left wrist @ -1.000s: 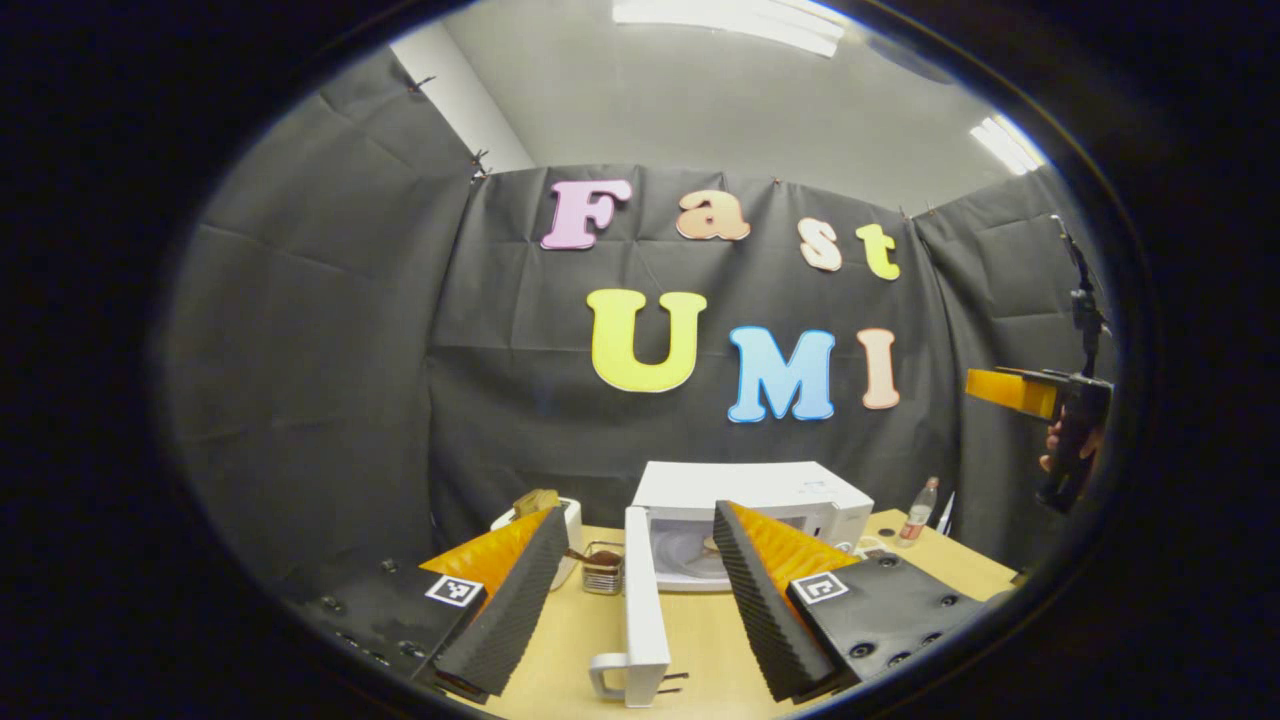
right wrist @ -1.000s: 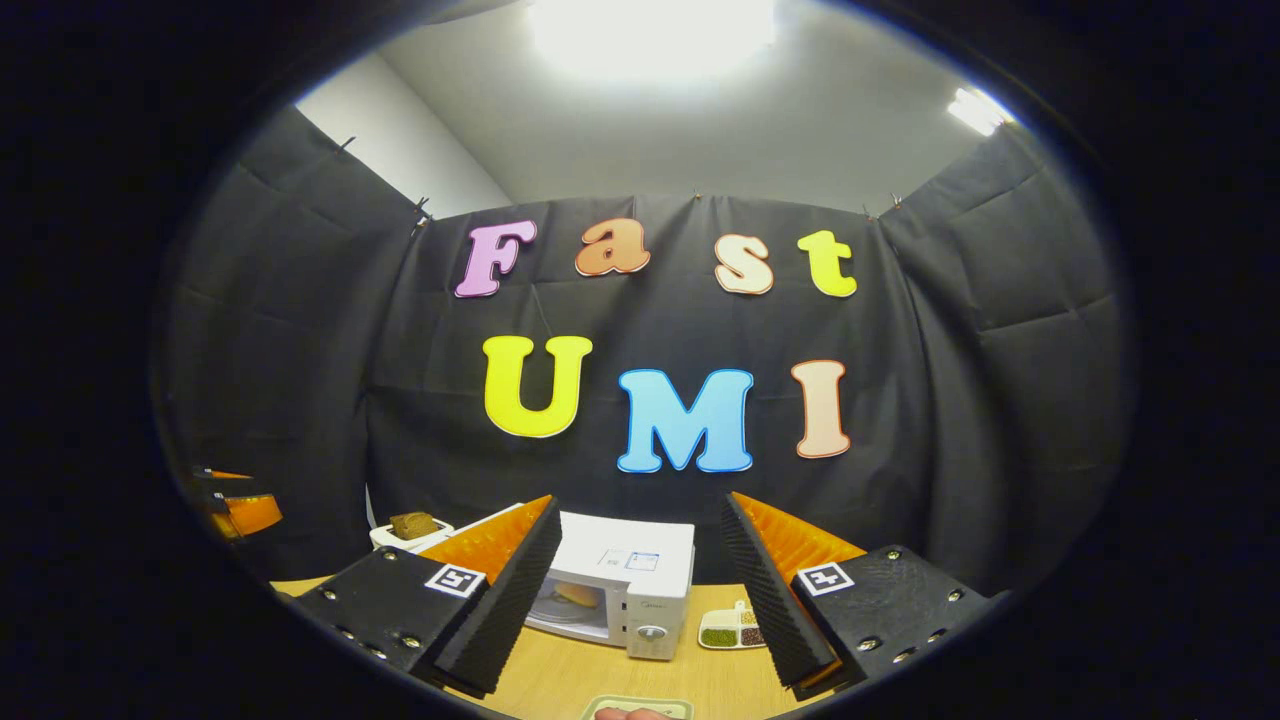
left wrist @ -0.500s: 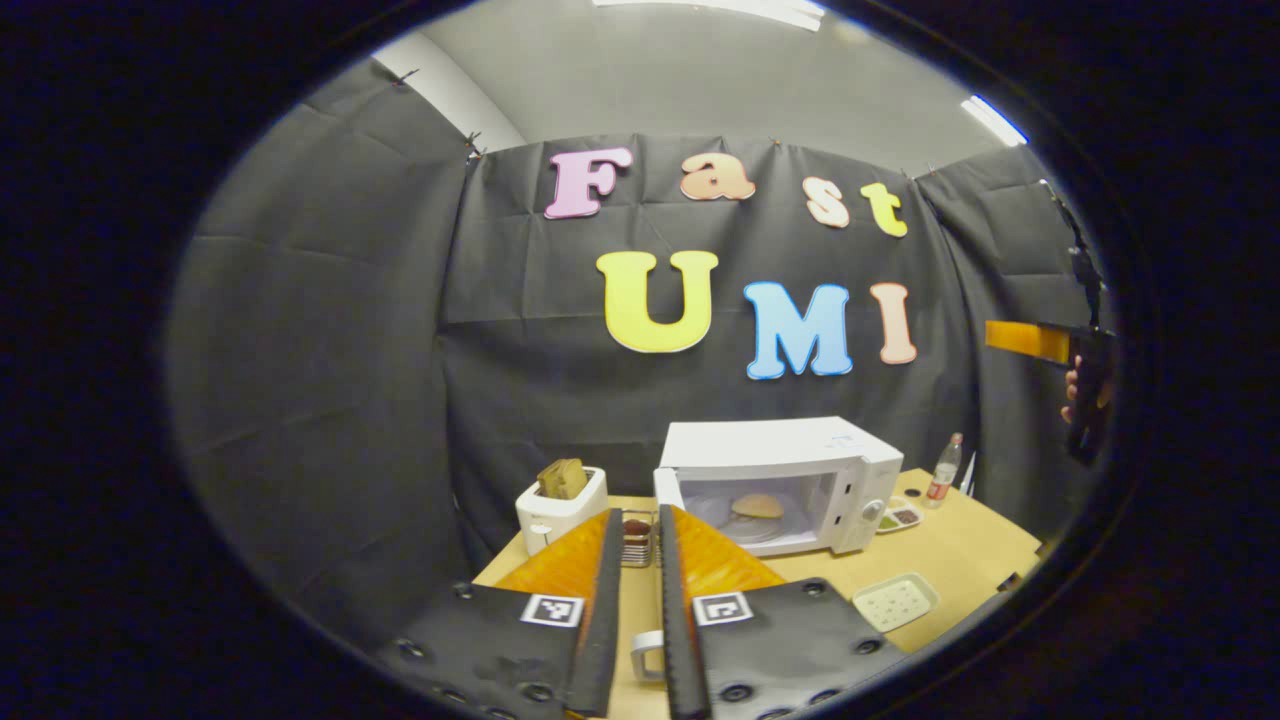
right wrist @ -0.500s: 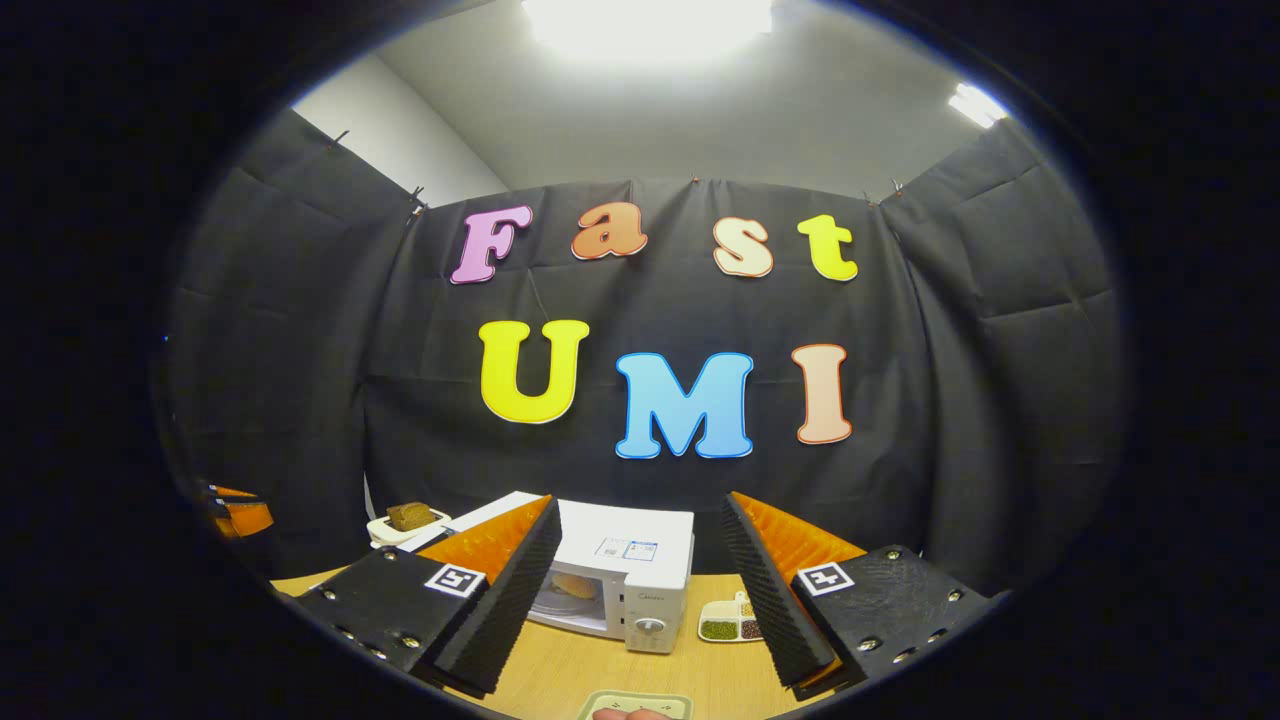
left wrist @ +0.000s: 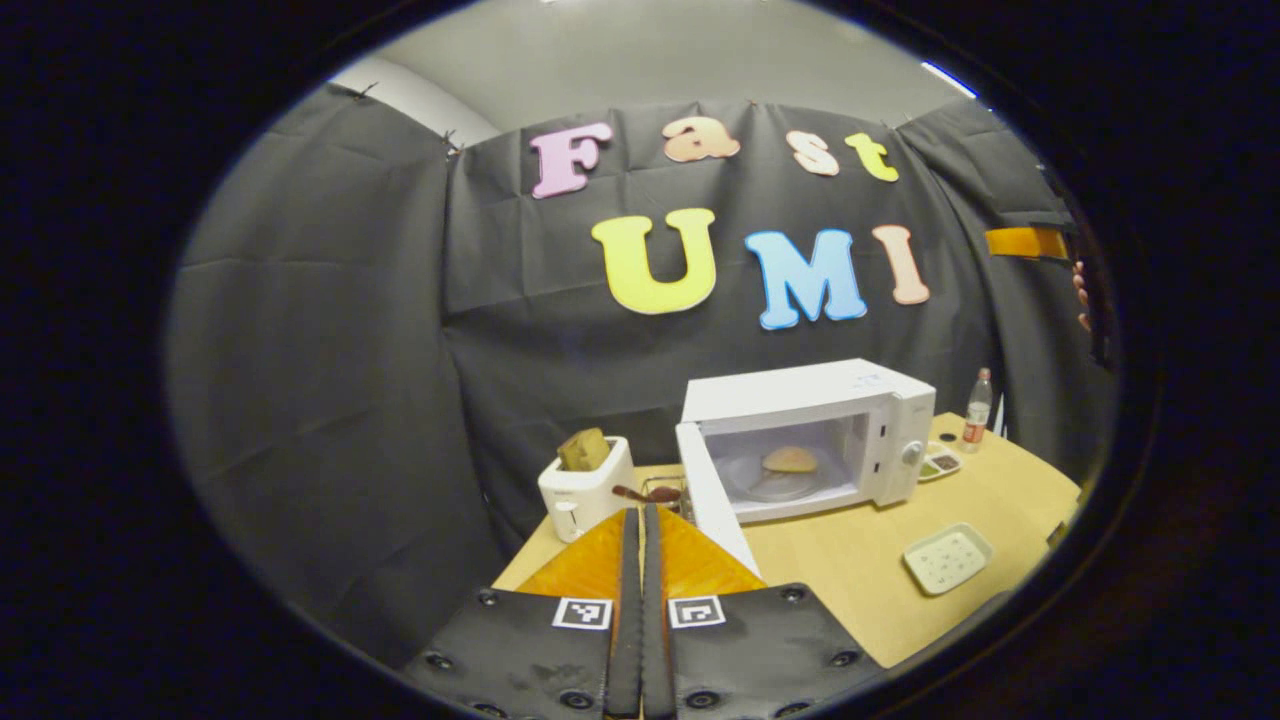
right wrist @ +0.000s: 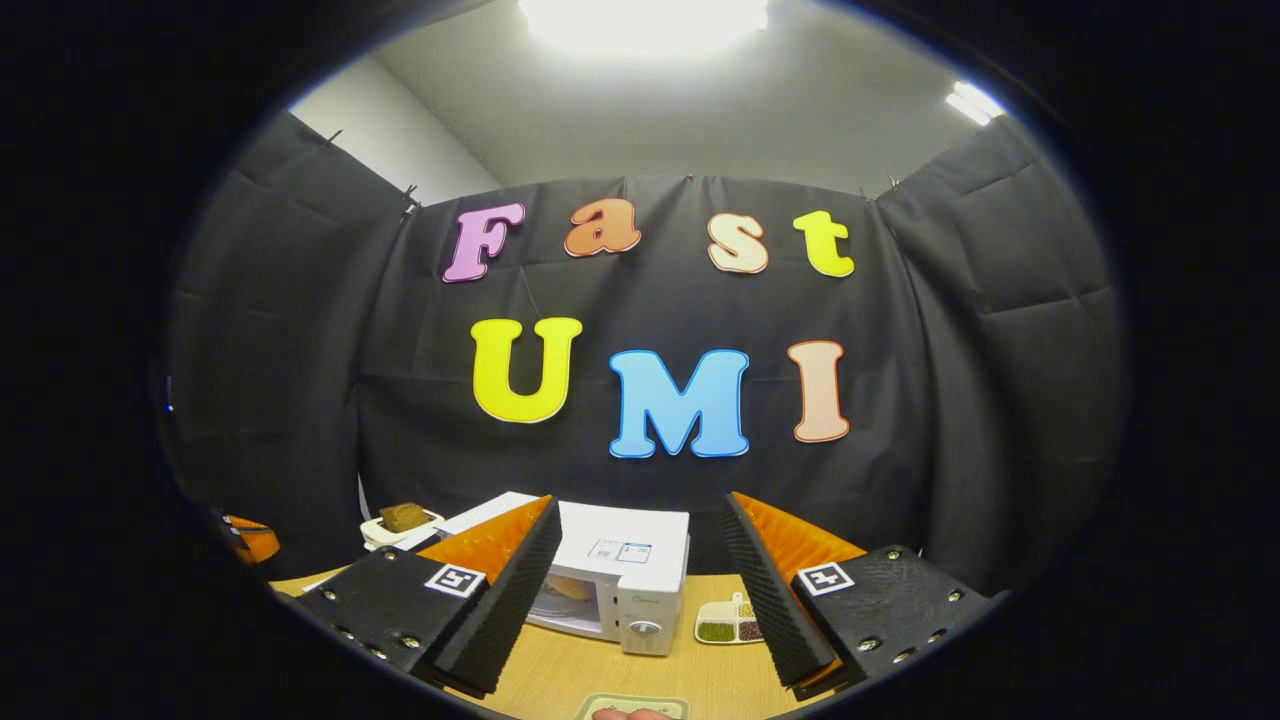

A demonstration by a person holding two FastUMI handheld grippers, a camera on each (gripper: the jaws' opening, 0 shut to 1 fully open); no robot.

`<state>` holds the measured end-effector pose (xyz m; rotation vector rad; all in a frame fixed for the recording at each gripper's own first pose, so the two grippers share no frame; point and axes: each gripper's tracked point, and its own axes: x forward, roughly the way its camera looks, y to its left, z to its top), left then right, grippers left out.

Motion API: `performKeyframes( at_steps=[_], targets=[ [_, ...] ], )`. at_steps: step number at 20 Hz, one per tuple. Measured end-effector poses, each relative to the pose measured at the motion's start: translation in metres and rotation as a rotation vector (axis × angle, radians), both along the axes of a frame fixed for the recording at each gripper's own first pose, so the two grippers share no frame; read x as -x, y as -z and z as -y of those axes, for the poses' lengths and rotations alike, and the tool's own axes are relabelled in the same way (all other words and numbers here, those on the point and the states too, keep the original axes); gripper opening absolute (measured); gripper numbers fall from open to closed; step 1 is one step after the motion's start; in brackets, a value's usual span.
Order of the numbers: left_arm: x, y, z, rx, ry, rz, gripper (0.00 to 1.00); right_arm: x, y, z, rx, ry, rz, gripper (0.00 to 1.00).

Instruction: Open the microwave oven with the left hand, put the food in, and close the microwave oven.

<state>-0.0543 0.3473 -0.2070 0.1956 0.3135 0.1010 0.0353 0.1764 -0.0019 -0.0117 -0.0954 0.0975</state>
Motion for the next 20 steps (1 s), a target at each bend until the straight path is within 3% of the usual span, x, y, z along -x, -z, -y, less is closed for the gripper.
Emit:
performKeyframes(
  at_steps=[7,16,20],
  targets=[
    [0.003,0.055,-0.01,0.128,0.008,-0.093,0.07,-0.006,0.007,0.008,0.014,0.024,-0.02,0.97],
    [0.004,0.074,0.037,0.163,0.082,-0.144,0.06,-0.02,0.016,0.0,0.009,0.005,-0.055,0.98],
    [-0.005,0.083,0.074,0.184,0.156,-0.175,0.07,-0.021,0.016,0.003,0.01,0.007,-0.057,0.98]
  ],
)
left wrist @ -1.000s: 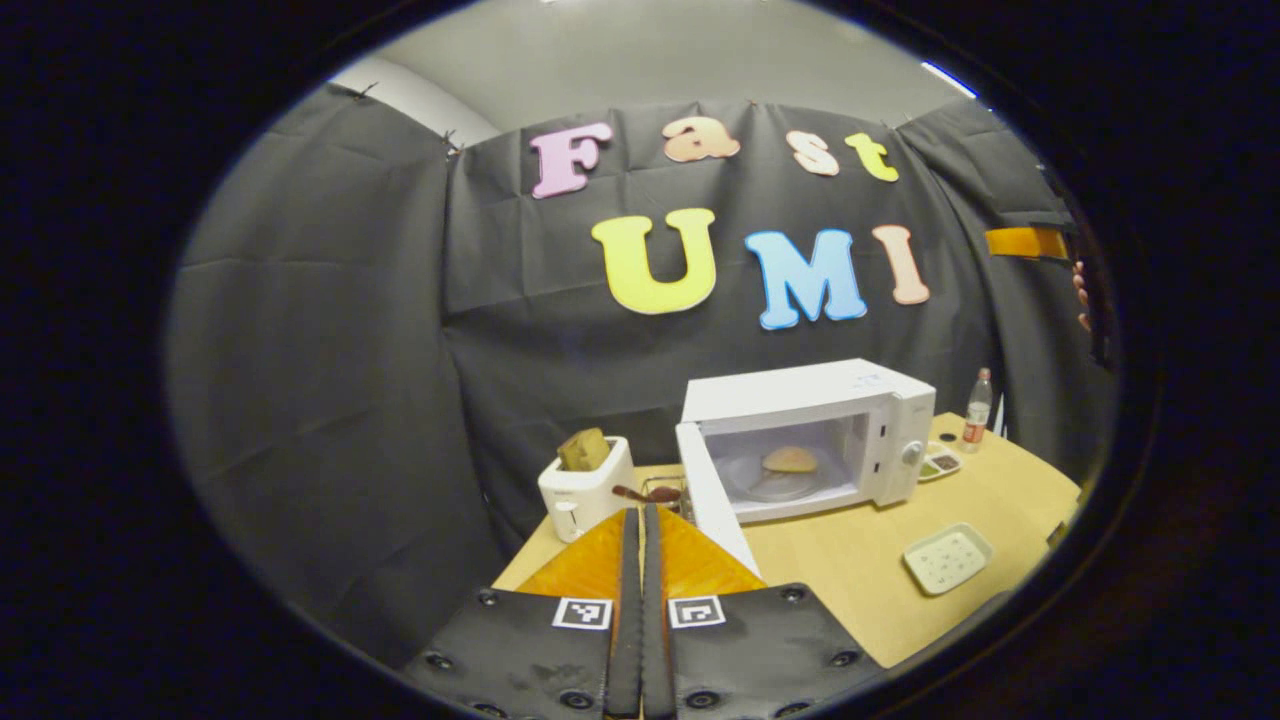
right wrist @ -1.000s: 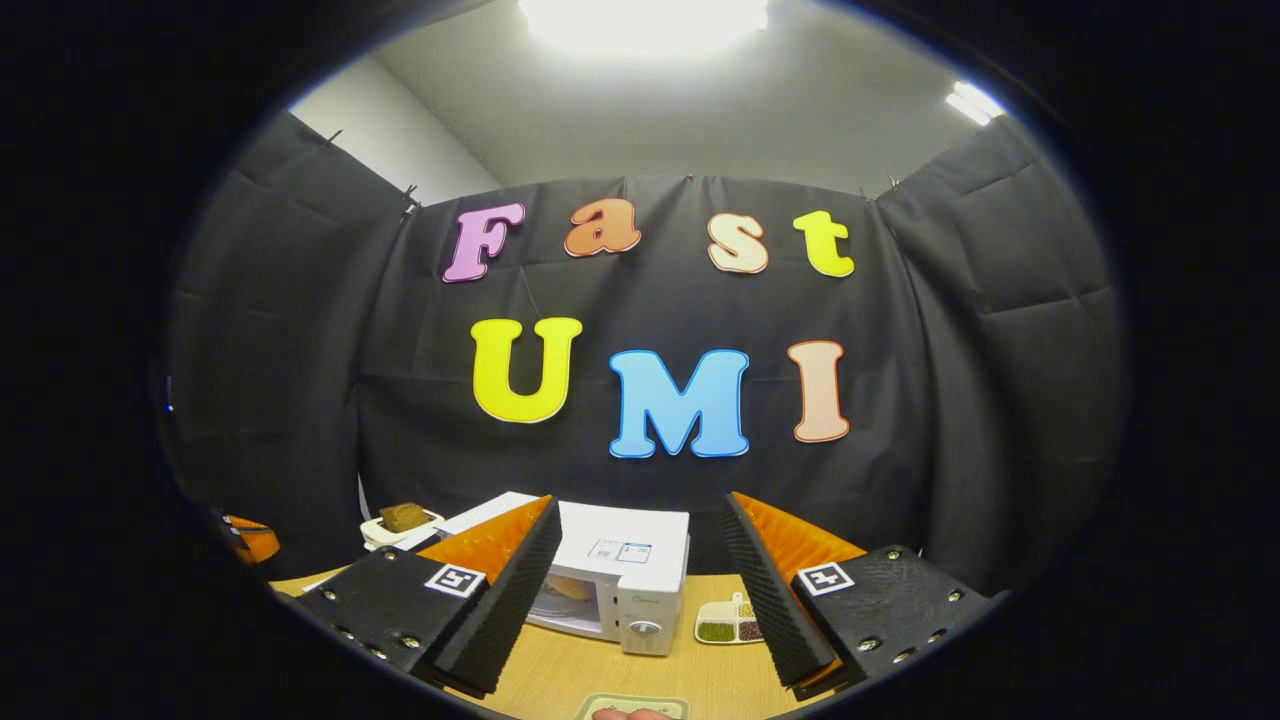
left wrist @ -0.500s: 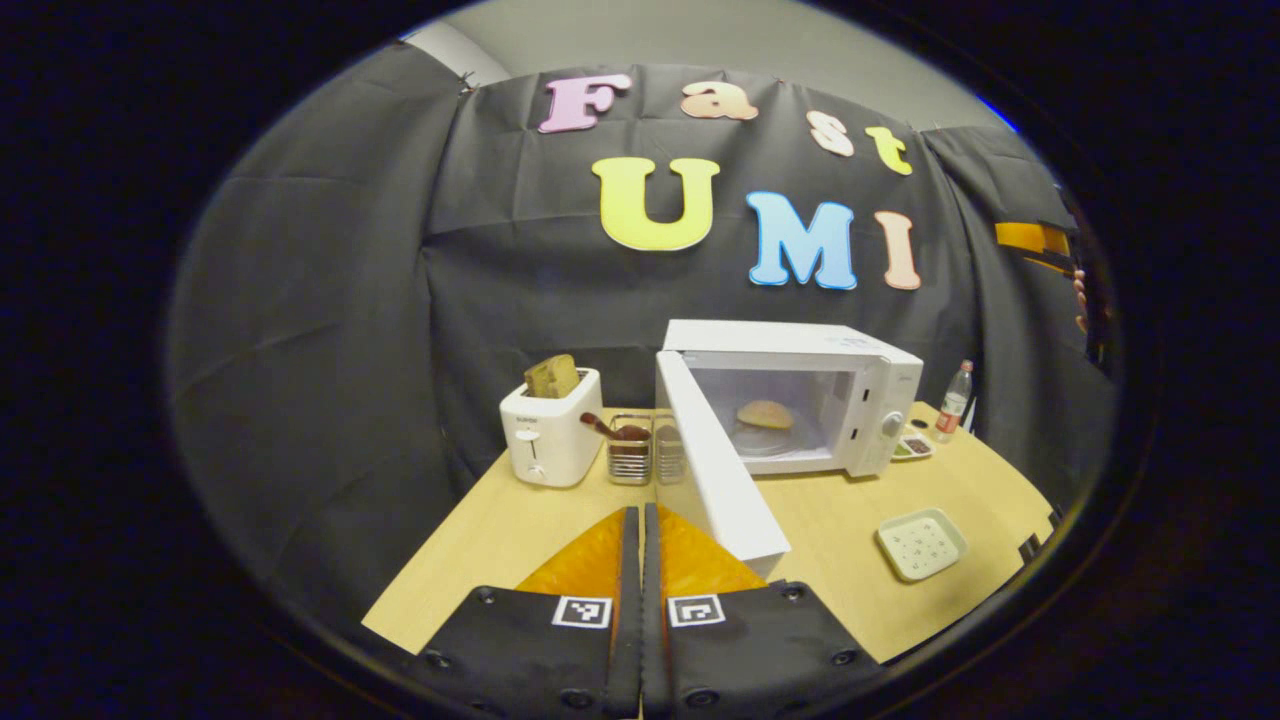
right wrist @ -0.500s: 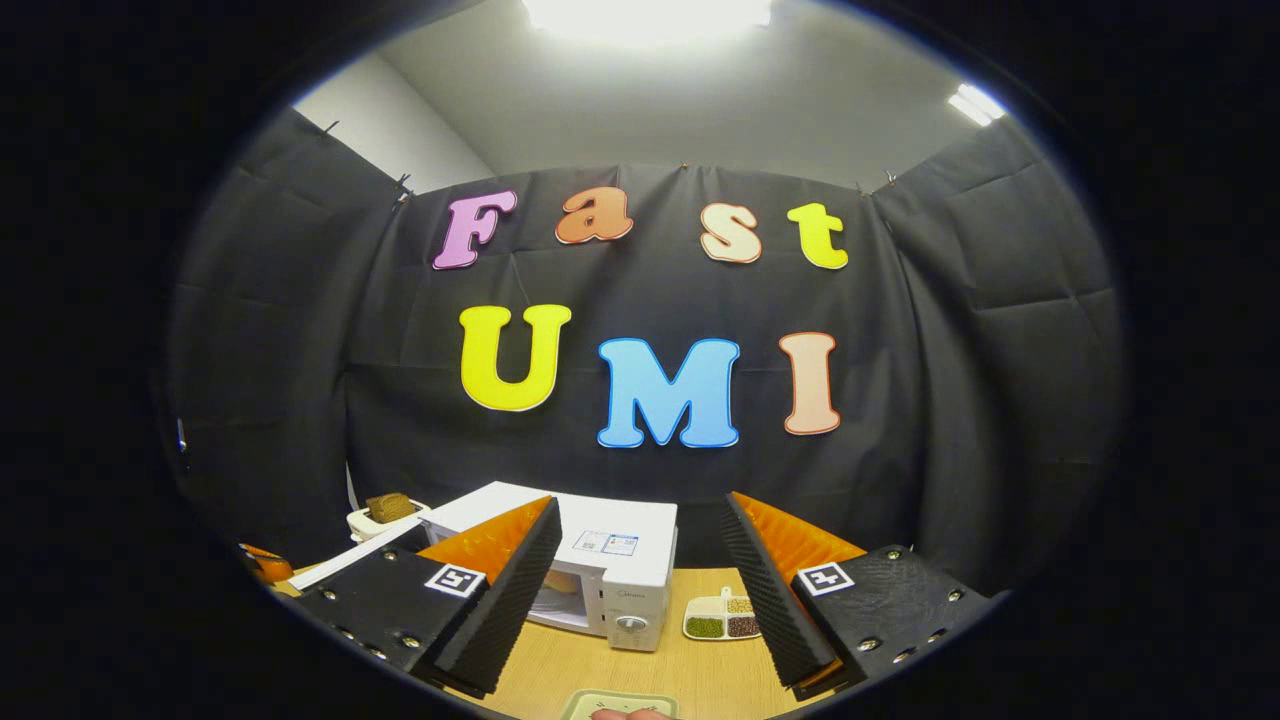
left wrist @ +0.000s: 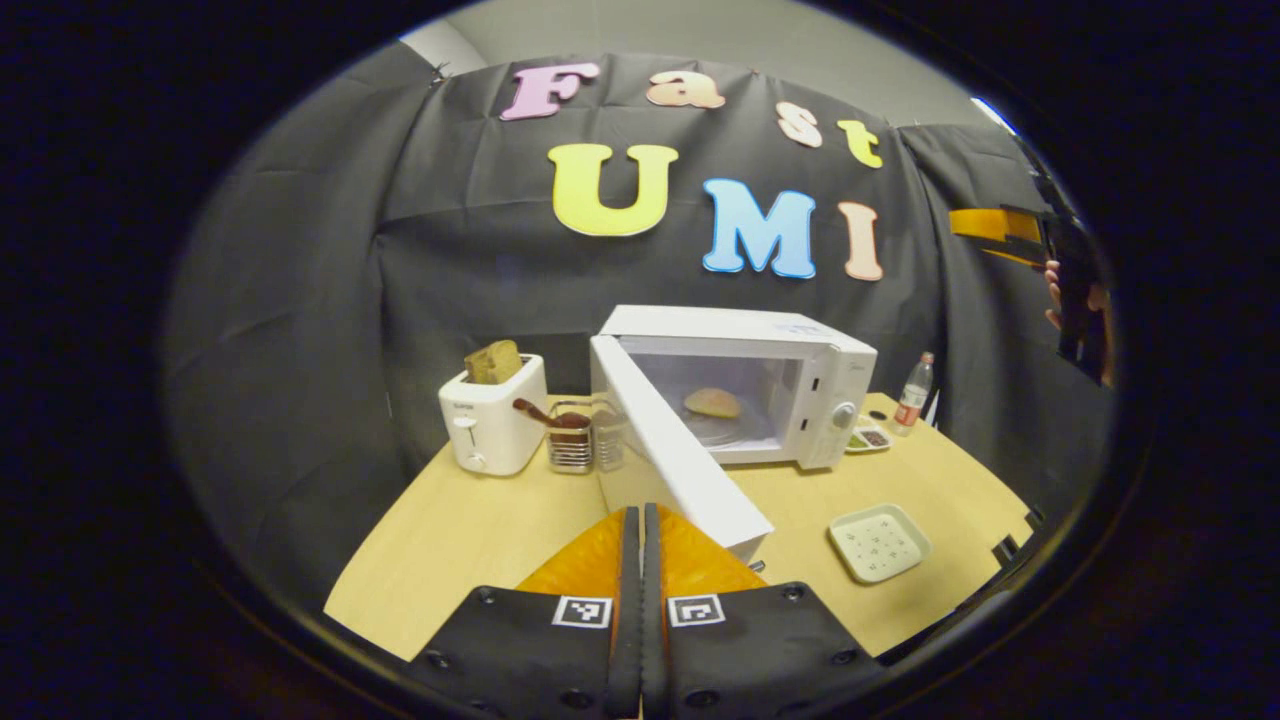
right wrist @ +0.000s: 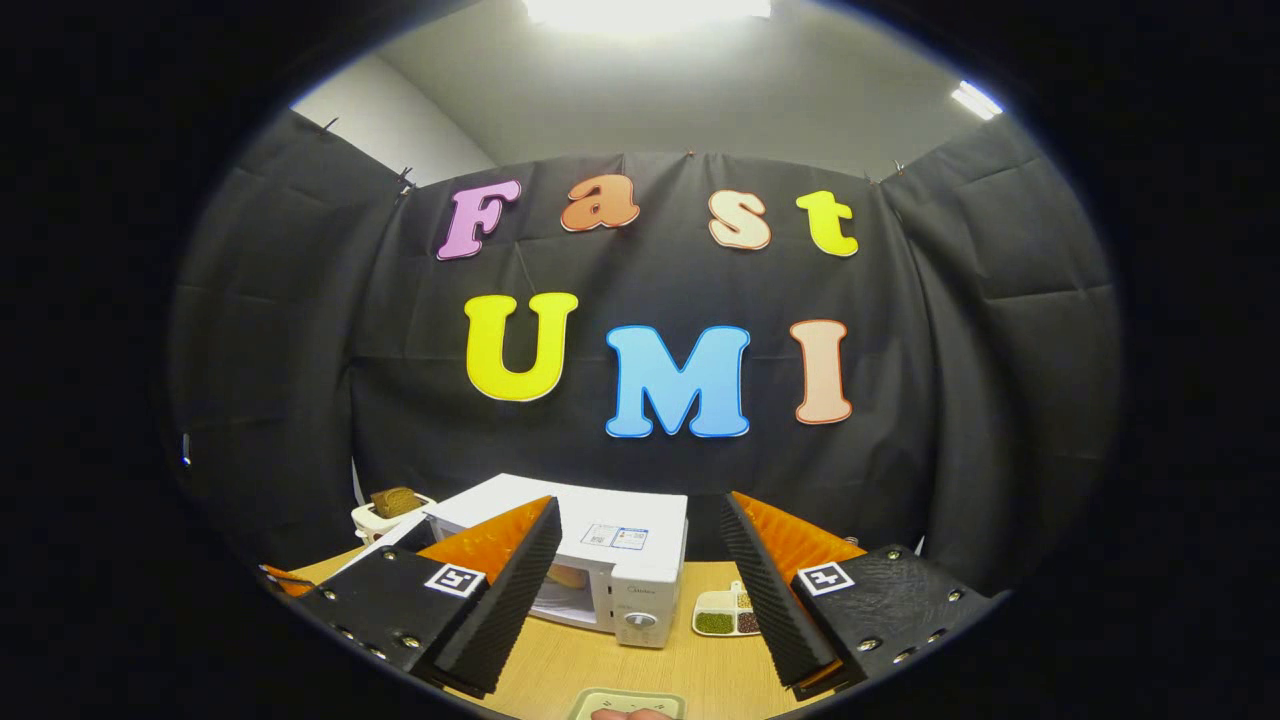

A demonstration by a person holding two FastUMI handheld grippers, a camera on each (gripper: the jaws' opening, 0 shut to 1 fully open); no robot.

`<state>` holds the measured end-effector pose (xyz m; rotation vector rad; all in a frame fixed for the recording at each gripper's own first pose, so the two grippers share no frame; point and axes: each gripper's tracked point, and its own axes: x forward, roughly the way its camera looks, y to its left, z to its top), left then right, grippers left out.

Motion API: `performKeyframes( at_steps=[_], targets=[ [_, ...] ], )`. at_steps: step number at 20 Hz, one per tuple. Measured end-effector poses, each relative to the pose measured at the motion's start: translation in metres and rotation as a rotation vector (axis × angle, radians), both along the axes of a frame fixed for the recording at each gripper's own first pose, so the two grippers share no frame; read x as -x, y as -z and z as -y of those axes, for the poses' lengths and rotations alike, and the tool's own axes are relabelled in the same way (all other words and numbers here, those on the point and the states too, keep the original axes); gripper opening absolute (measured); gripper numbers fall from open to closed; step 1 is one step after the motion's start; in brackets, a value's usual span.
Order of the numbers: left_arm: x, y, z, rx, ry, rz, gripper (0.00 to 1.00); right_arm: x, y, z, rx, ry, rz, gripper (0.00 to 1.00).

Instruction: Open the microwave oven with the left hand, put the food in, and close the microwave oven.

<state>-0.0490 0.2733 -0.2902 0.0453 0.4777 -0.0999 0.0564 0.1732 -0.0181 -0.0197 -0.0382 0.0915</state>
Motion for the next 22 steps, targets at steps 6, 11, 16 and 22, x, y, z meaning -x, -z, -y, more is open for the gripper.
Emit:
performKeyframes(
  at_steps=[6,11,16,22],
  targets=[
    [-0.024,0.003,0.062,0.014,0.156,-0.022,0.07,0.002,0.005,0.019,-0.008,0.037,-0.013,0.98],
    [-0.045,0.004,0.105,0.014,0.266,-0.032,0.06,-0.001,0.006,0.041,-0.024,0.081,-0.018,0.98],
    [-0.073,0.004,0.135,0.006,0.334,-0.026,0.07,-0.007,0.009,0.06,-0.027,0.113,-0.022,0.98],
    [-0.103,0.014,0.166,-0.004,0.379,-0.033,0.07,-0.012,0.017,0.084,-0.041,0.157,-0.039,0.98]
  ],
)
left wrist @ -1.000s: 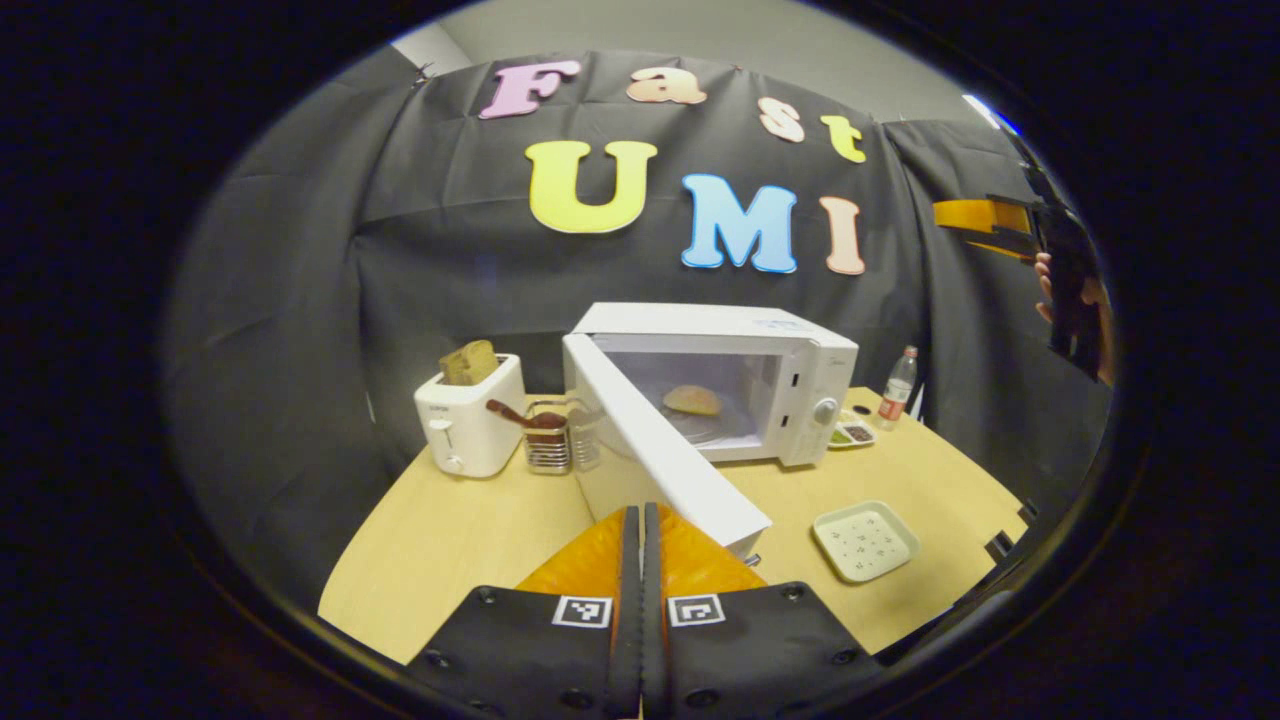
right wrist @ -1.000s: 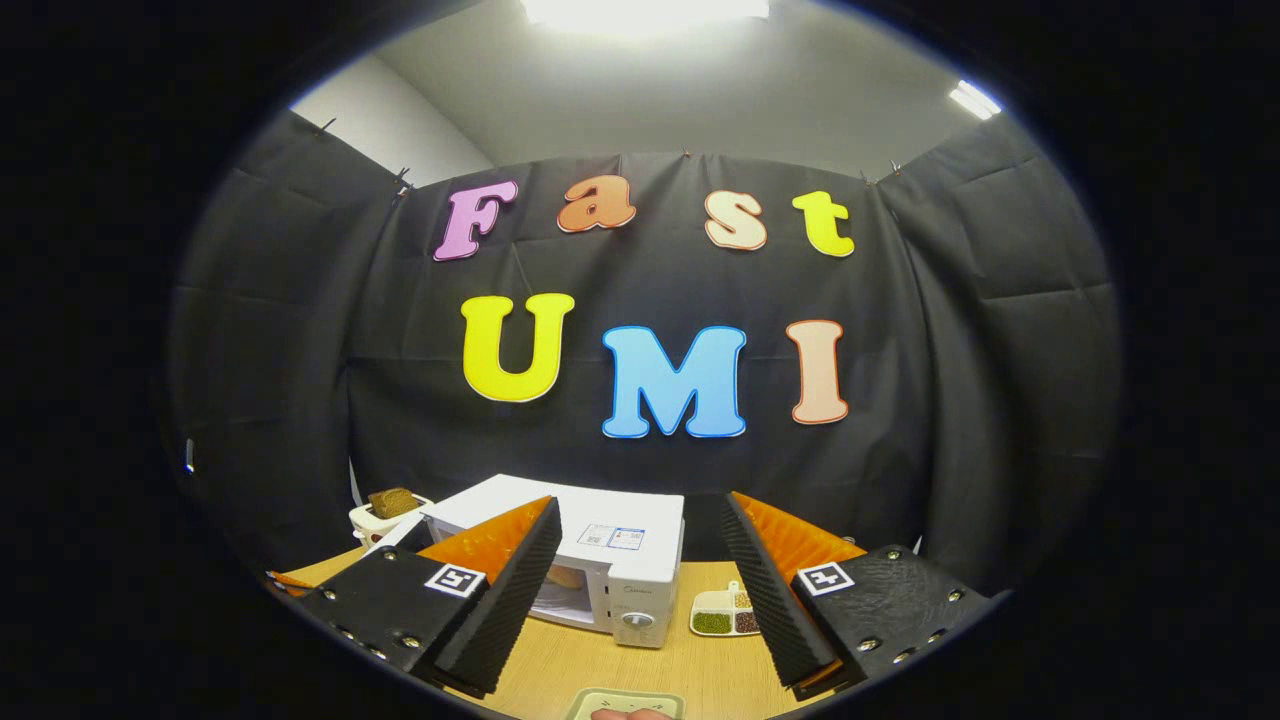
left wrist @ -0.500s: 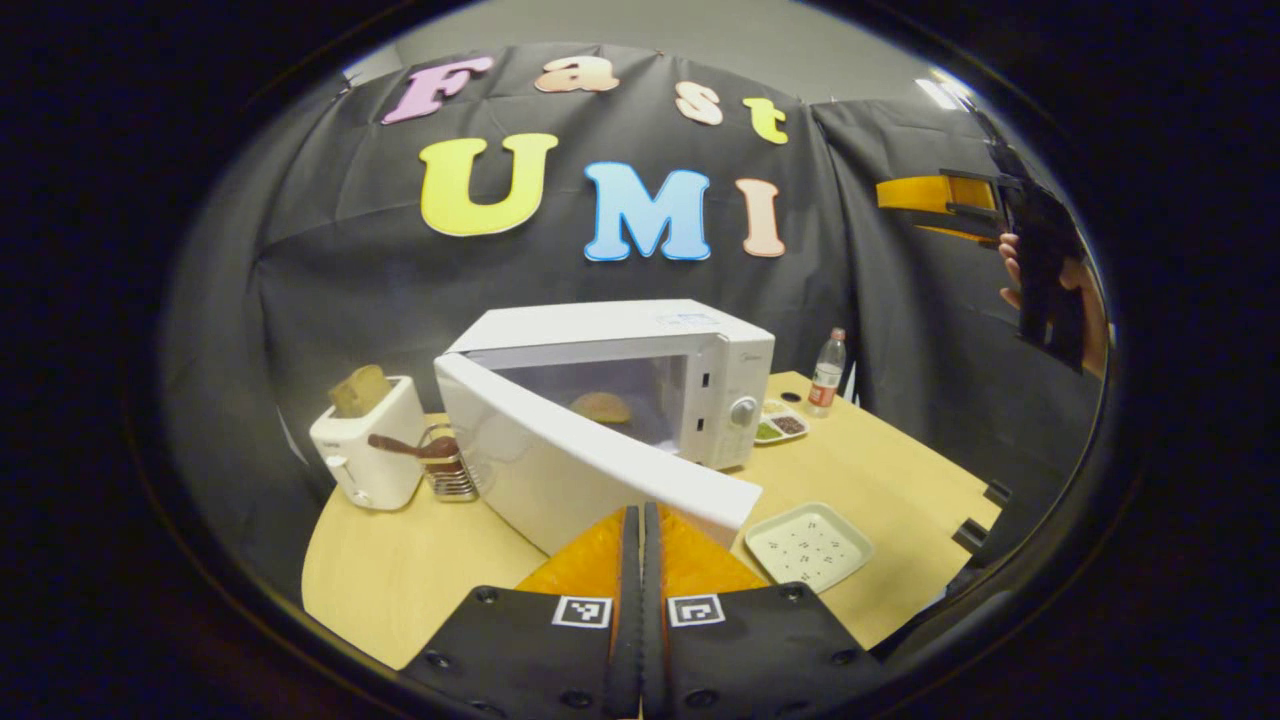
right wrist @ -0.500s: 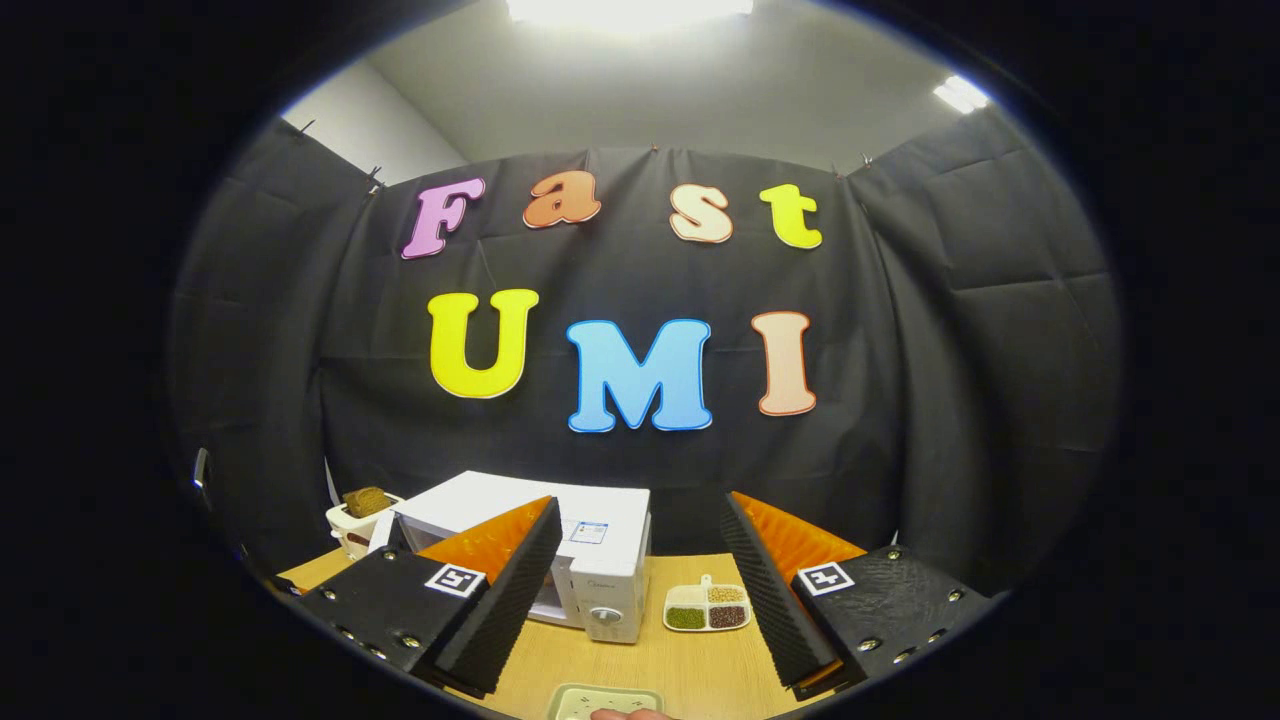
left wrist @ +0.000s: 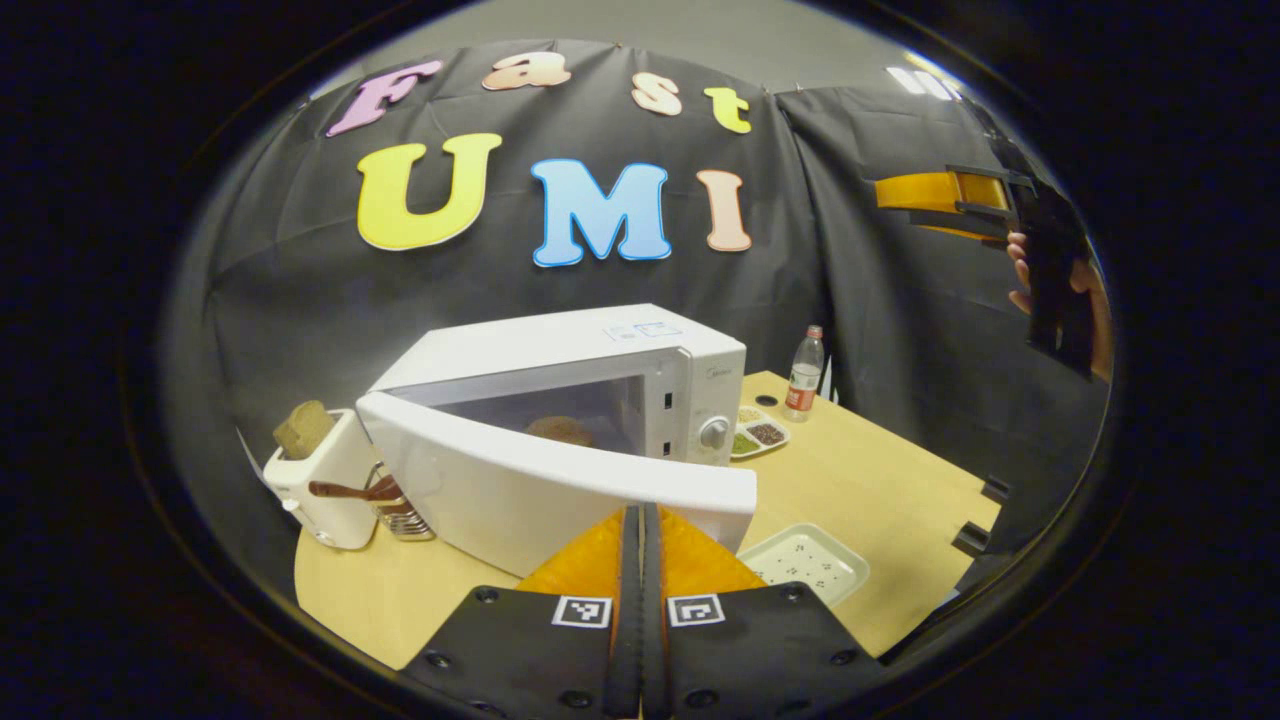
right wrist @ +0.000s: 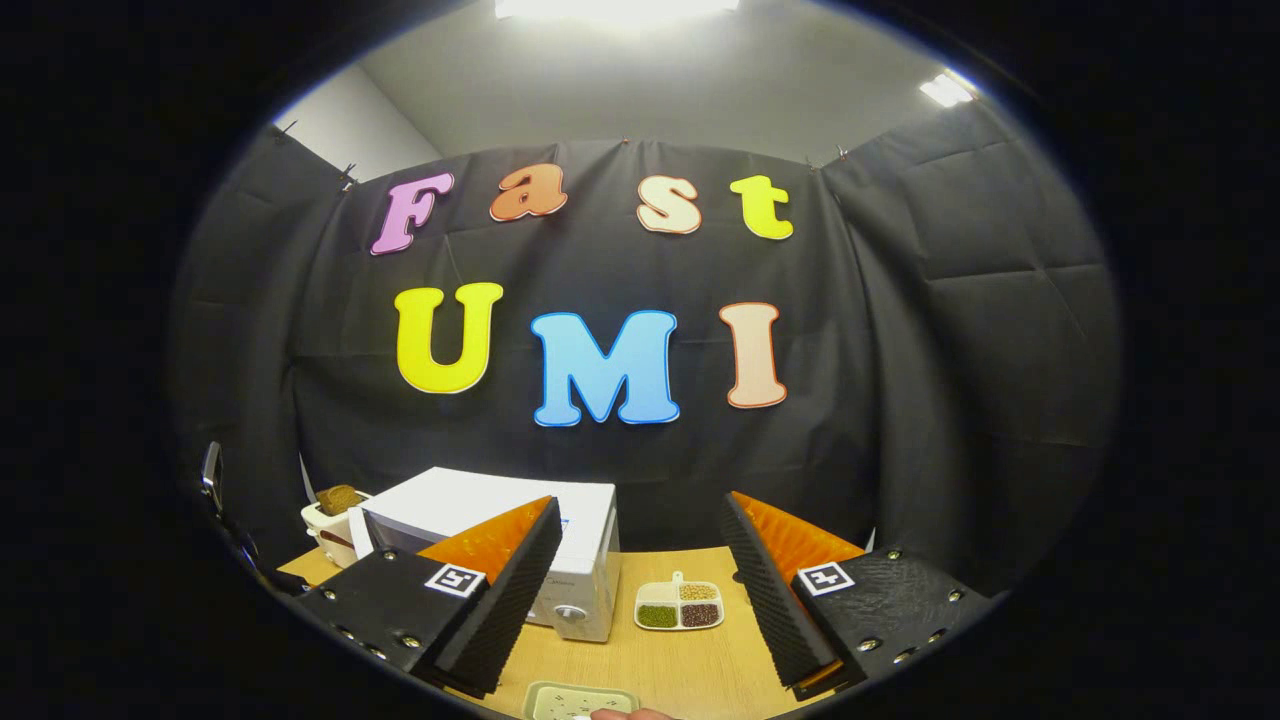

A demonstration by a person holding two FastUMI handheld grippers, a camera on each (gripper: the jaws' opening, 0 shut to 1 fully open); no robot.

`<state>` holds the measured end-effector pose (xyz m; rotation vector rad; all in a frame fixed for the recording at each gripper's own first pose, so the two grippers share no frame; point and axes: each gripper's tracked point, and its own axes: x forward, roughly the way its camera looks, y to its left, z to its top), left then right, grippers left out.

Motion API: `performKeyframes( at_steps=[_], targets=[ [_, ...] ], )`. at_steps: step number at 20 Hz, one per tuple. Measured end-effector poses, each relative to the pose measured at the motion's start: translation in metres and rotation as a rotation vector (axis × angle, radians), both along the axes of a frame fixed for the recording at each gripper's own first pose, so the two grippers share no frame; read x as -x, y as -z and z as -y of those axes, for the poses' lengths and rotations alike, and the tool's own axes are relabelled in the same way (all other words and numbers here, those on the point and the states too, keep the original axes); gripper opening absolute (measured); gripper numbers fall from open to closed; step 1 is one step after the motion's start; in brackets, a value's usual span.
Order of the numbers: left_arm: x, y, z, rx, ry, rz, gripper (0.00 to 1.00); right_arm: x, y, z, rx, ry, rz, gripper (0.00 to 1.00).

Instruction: Open the microwave oven with the left hand, put the food in, and close the microwave oven.

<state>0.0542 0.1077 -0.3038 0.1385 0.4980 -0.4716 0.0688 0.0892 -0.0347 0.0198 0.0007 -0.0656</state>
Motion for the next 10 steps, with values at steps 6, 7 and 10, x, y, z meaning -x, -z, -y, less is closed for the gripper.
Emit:
performKeyframes(
  at_steps=[6,7,10],
  targets=[
    [-0.028,0.01,0.023,0.049,-0.028,-0.014,0.07,-0.008,0.0,0.024,-0.017,0.033,-0.002,0.98],
    [-0.033,0.01,0.027,0.06,-0.036,-0.015,0.07,-0.01,0.0,0.027,-0.019,0.039,-0.003,0.98],
    [-0.049,0.013,0.037,0.082,-0.052,-0.018,0.07,-0.014,0.007,0.033,-0.013,0.042,-0.016,0.97]
  ],
)
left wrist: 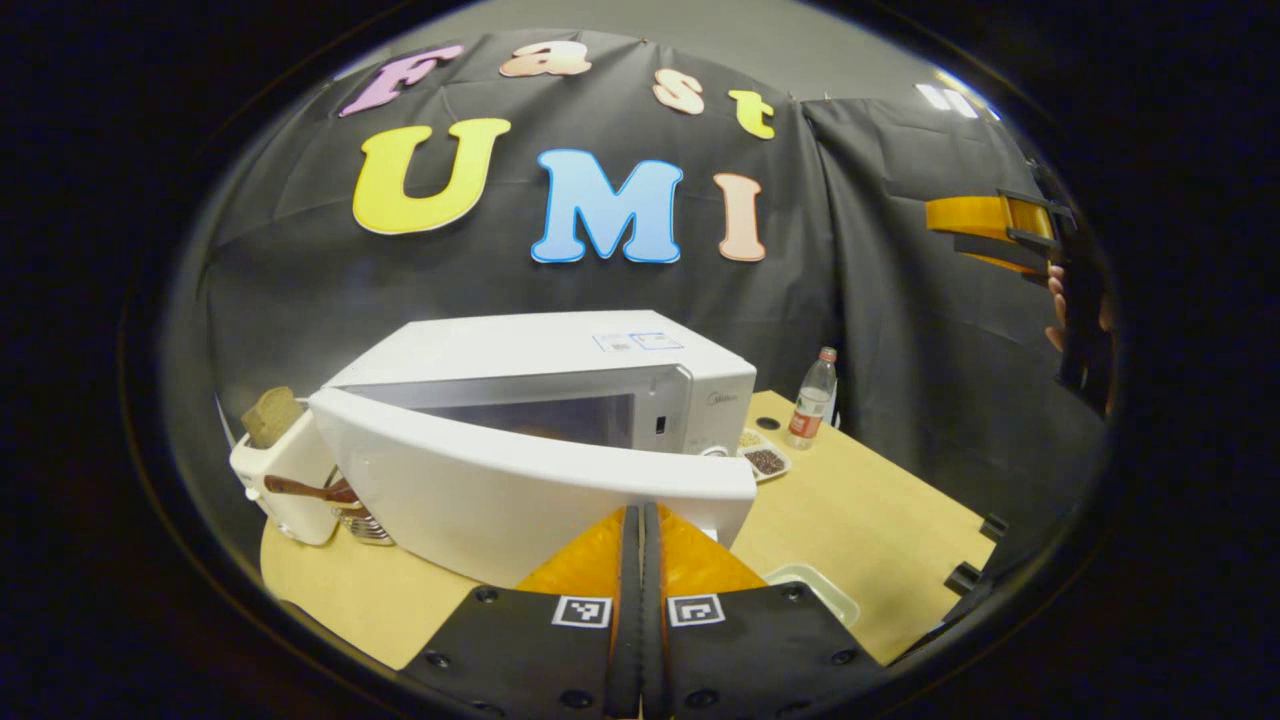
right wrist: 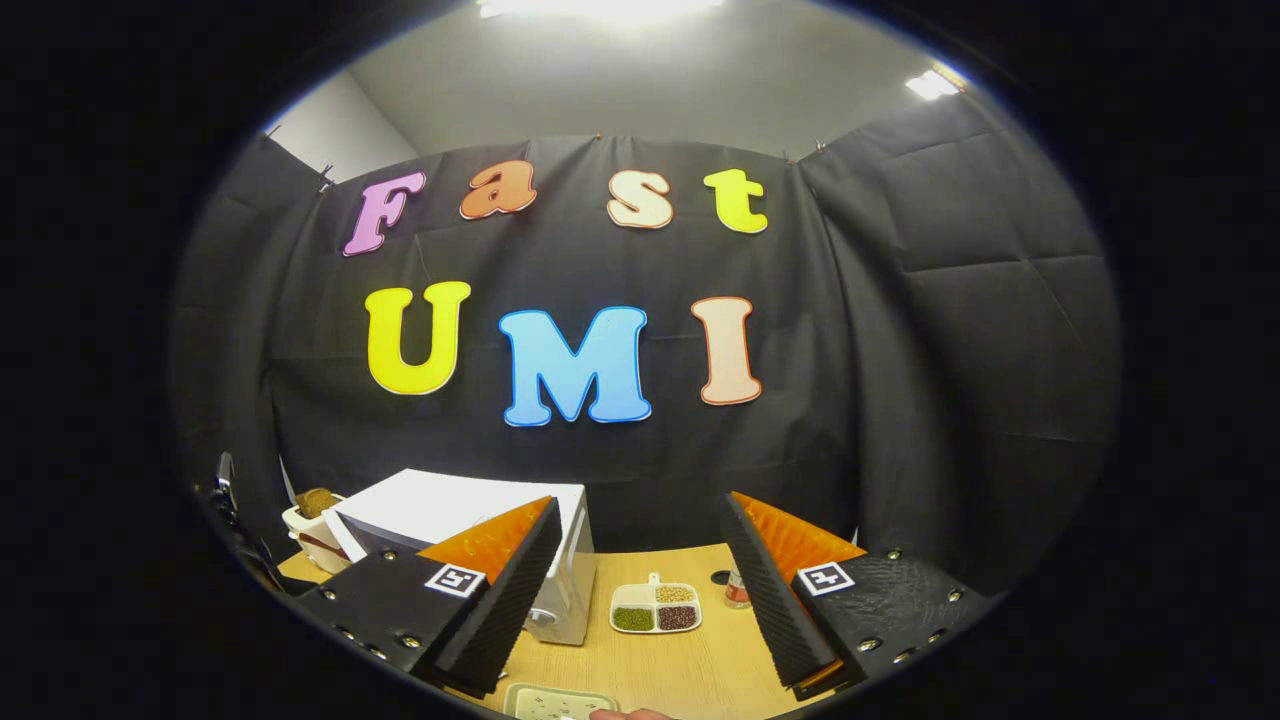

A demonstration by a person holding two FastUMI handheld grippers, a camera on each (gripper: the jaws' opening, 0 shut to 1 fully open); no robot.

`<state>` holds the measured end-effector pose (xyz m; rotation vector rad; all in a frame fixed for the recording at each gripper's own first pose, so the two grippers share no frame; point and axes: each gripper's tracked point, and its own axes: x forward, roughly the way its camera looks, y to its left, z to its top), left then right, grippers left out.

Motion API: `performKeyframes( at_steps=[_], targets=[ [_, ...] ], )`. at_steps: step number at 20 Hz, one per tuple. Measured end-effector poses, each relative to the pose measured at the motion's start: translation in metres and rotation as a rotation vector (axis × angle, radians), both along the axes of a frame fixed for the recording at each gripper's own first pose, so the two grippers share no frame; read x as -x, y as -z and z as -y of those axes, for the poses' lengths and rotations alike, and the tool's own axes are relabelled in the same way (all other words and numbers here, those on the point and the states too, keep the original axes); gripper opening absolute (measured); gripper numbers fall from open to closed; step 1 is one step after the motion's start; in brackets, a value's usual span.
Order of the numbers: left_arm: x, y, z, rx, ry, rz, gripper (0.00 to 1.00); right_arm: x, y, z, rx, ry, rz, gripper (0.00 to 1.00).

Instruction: Open the microwave oven with the left hand, put the food in, and close the microwave oven.

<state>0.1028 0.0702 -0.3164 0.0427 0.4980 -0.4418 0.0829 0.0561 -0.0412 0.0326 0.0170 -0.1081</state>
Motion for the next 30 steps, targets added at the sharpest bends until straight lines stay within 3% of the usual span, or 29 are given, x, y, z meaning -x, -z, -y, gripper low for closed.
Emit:
performKeyframes(
  at_steps=[13,23,30],
  targets=[
    [-0.065,0.002,0.025,0.026,-0.088,0.03,0.07,-0.011,0.009,0.02,-0.011,0.025,-0.02,0.98],
    [-0.086,0.008,0.062,0.023,-0.027,0.028,0.07,-0.02,0.015,0.032,-0.025,0.048,-0.039,0.98],
    [-0.108,0.009,0.067,0.044,-0.042,0.017,0.07,-0.03,0.021,0.033,-0.027,0.043,-0.056,0.98]
  ],
)
